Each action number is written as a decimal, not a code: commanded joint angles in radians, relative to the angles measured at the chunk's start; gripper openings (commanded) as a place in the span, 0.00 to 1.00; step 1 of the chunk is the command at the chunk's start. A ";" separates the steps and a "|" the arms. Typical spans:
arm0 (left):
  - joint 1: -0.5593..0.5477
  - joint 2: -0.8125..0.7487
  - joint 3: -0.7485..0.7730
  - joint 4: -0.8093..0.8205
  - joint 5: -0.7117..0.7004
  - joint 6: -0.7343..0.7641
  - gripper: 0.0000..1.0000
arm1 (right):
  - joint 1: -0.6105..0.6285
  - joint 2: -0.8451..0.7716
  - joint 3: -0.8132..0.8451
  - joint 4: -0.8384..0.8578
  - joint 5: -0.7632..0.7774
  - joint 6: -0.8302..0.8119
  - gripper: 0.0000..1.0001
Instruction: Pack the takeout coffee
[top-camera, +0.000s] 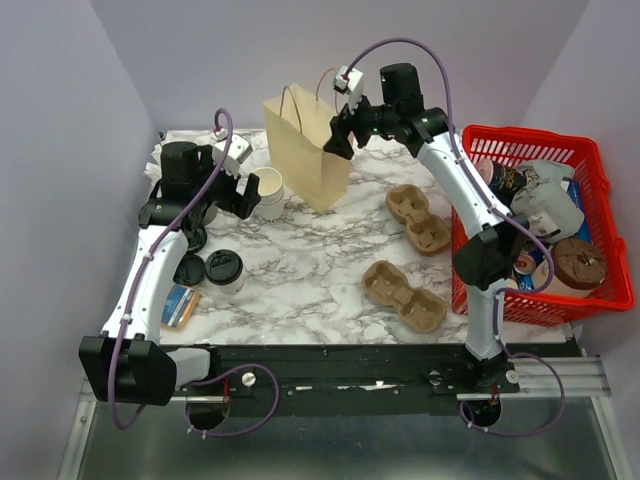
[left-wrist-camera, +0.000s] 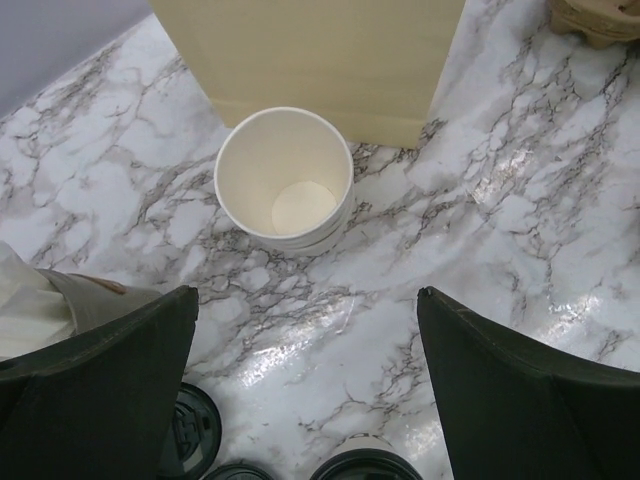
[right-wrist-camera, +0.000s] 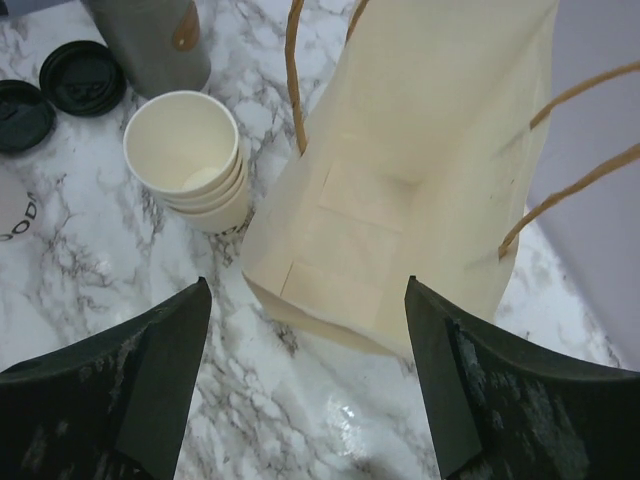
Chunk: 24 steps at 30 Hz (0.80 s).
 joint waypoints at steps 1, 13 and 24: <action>0.008 -0.042 -0.035 -0.061 -0.013 -0.001 0.98 | 0.018 0.020 -0.019 0.167 0.028 -0.025 0.87; 0.019 -0.061 -0.060 -0.055 0.056 -0.045 0.98 | 0.098 0.080 -0.022 0.158 0.099 -0.040 0.86; 0.021 -0.079 -0.090 -0.024 0.076 -0.074 0.98 | 0.113 0.089 -0.043 0.188 0.289 -0.026 0.35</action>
